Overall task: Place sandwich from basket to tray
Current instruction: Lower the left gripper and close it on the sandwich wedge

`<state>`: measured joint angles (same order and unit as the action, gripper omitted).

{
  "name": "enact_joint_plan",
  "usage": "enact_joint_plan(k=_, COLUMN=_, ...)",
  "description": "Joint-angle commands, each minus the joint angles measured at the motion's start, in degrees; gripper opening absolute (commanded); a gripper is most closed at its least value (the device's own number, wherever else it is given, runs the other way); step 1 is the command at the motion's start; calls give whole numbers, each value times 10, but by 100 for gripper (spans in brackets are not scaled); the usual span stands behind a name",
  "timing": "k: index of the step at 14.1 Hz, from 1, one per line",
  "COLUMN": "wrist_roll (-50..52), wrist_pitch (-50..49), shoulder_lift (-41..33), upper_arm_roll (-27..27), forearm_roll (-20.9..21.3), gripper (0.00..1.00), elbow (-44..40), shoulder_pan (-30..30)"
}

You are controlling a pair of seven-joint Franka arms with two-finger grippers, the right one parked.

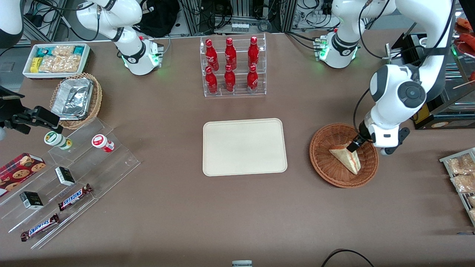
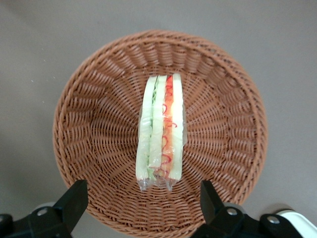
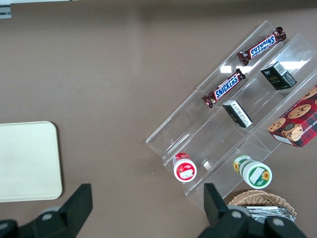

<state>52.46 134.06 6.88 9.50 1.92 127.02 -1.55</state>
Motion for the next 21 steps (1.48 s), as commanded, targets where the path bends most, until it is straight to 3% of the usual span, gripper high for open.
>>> enact_joint_plan(k=1, wrist_roll=10, wrist_pitch=23, shoulder_lift=24, upper_arm_roll=6, forearm_roll=-1, gripper=100, elbow=-1, shoulder_pan=1)
enact_joint_plan(k=11, wrist_roll=3, wrist_pitch=76, shoulder_lift=93, upper_arm_roll=5, forearm_roll=-1, gripper=99, elbow=-27, shoulder_pan=-1)
enact_joint_plan(k=12, wrist_roll=3, wrist_pitch=76, shoulder_lift=97, upper_arm_roll=5, forearm_roll=0, gripper=85, elbow=-30, shoulder_pan=-1)
enact_joint_plan(k=14, wrist_roll=2, wrist_pitch=75, shoulder_lift=97, upper_arm_roll=5, forearm_roll=0, gripper=39, elbow=-34, shoulder_pan=-2)
enact_joint_plan(k=15, wrist_roll=1, wrist_pitch=74, shoulder_lift=97, upper_arm_roll=5, forearm_roll=0, gripper=23, elbow=-34, shoulder_pan=-2)
enact_joint_plan(k=16, wrist_roll=-11, wrist_pitch=72, shoulder_lift=96, upper_arm_roll=4, forearm_roll=1, gripper=15, elbow=-34, shoulder_pan=-2)
enact_joint_plan(k=18, wrist_roll=-28, wrist_pitch=54, shoulder_lift=87, upper_arm_roll=2, forearm_roll=1, gripper=13, elbow=-48, shoulder_pan=-2)
enact_joint_plan(k=21, wrist_roll=-28, wrist_pitch=-102, shoulder_lift=69, upper_arm_roll=3, forearm_roll=1, gripper=13, elbow=-137, shoulder_pan=2)
